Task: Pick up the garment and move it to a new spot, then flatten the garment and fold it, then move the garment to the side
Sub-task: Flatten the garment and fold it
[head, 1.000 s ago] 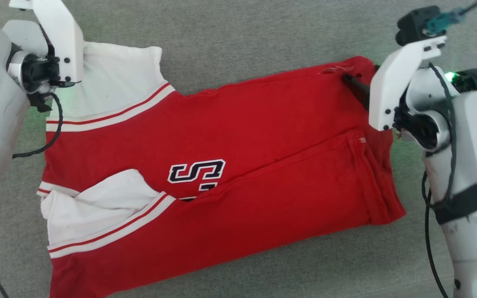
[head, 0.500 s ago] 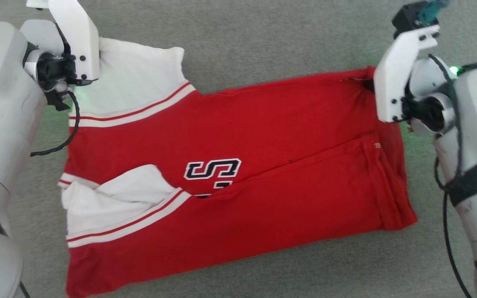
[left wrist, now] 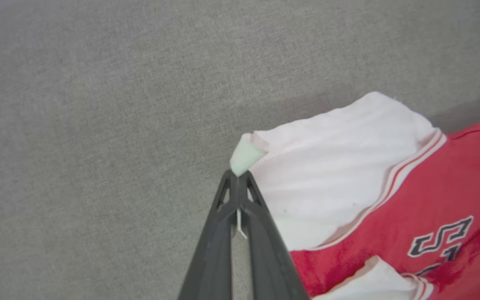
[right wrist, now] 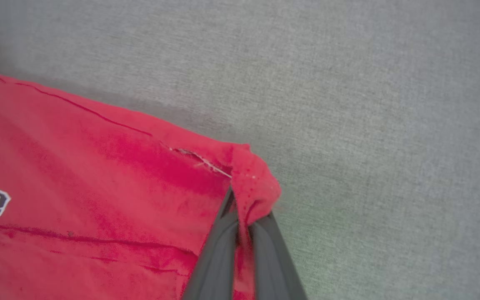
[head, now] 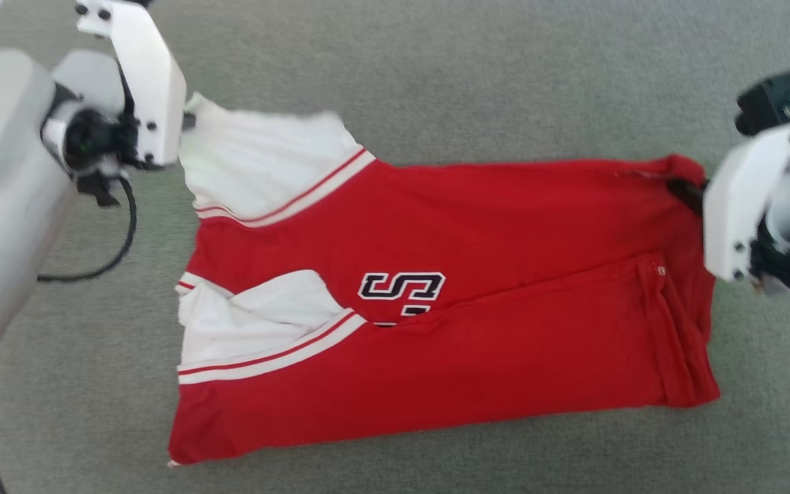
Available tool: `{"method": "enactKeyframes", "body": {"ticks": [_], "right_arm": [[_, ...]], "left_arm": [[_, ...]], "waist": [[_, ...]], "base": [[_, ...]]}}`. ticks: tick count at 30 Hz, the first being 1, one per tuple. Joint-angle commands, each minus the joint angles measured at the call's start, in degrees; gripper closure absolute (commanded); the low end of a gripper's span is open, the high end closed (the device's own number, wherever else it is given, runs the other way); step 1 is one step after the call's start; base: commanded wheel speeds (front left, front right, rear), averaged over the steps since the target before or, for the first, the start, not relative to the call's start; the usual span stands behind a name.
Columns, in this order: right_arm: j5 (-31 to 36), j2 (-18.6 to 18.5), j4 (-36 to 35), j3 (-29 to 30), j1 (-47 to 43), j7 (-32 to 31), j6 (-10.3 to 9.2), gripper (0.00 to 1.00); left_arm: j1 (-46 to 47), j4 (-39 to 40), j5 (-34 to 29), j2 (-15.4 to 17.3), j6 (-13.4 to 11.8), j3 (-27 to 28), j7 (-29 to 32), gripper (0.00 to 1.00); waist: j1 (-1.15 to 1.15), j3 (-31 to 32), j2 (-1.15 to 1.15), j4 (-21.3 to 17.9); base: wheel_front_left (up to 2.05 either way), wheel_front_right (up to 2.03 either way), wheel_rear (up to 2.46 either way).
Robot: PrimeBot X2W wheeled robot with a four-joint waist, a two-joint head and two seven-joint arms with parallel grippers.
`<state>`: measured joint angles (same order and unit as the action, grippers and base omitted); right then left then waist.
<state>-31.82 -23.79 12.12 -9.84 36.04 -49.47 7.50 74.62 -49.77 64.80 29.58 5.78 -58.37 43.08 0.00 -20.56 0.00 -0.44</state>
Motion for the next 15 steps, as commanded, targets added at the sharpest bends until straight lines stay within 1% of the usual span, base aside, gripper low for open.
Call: {"method": "enactKeyframes", "body": {"ticks": [1,3,5,8,11,13,15], "right_arm": [[-0.5,-0.6,-2.2,0.7,-2.1,-0.8,-0.02,1.00],[-0.8,-1.3,-6.9,1.8,-5.6,-2.4,-0.02,1.00],[-1.6,-1.9,-11.8,2.8,-9.2,-4.5,-0.02,1.00],[-2.3,-3.0,-18.0,4.7,-14.8,-7.9,-0.02,1.00],[-2.8,-2.2,-22.3,7.2,-20.2,-10.7,-0.02,1.00],[-2.6,-1.5,-23.9,9.0,-22.9,-11.6,-0.02,1.00],[-1.6,-1.0,-24.0,10.0,-25.1,-11.9,-0.02,1.00]], "left_arm": [[-1.9,2.9,0.6,1.2,-1.1,-0.2,0.7,1.00],[-4.8,10.2,1.1,3.9,-3.8,-0.5,2.2,1.00],[-8.4,19.7,1.6,7.4,-7.7,-1.0,4.2,1.00],[-14.9,36.7,3.0,13.3,-15.4,-1.5,7.4,1.00],[-21.5,52.5,4.2,19.6,-23.8,-2.2,9.0,1.00],[-25.5,60.1,5.1,22.8,-28.6,-2.7,9.4,1.00],[-28.7,64.9,5.3,24.8,-32.0,-3.3,9.0,1.00]], "waist": [[0.00,1.0,0.00,1.0],[0.00,1.6,0.00,1.5],[0.00,2.0,0.00,1.8],[0.00,2.3,0.00,2.3],[0.00,2.1,0.00,2.4],[0.00,1.9,0.00,2.4],[0.00,1.7,0.00,2.4]], "base": [[0.00,0.00,0.00],[0.00,0.00,0.00],[0.00,0.00,0.00],[0.00,0.00,0.00],[0.00,0.00,0.00],[0.00,0.00,0.00],[0.00,0.00,0.00]]}}
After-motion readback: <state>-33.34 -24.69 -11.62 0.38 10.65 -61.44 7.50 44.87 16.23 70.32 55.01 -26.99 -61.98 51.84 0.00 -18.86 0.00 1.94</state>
